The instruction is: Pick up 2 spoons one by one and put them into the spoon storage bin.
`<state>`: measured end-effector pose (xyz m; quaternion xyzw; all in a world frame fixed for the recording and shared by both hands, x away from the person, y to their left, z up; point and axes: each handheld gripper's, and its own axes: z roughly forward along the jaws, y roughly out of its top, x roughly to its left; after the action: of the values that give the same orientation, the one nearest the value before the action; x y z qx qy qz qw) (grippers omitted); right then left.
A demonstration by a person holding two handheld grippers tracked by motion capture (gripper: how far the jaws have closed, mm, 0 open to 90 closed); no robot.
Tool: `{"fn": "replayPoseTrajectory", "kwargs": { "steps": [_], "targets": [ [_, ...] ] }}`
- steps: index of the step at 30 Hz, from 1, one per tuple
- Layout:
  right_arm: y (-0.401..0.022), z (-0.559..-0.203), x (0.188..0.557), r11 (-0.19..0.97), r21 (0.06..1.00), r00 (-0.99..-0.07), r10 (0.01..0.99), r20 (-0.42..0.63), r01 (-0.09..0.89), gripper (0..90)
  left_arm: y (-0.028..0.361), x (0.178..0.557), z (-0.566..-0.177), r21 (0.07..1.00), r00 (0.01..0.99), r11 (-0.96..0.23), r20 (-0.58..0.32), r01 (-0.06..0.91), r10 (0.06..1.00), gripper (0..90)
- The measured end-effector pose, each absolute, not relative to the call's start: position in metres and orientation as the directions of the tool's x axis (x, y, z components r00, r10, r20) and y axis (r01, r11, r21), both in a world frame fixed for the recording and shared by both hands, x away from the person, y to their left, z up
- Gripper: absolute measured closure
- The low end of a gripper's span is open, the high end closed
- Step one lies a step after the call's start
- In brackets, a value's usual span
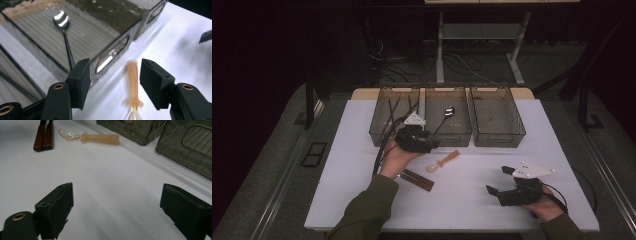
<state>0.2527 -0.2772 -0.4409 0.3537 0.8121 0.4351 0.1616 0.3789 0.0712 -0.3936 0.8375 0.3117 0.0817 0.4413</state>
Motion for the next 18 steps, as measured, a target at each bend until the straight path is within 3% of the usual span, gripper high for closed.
{"fn": "replayPoseTrajectory", "kwargs": {
  "steps": [18],
  "targets": [
    [-0.277,-0.442,0.253,0.383,0.816,-0.693,0.72,0.029,0.432,11.7,0.078,0.349,-0.432,0.715,0.794,-0.496,-0.135,0.492,0.593,52.5]
  ]
}}
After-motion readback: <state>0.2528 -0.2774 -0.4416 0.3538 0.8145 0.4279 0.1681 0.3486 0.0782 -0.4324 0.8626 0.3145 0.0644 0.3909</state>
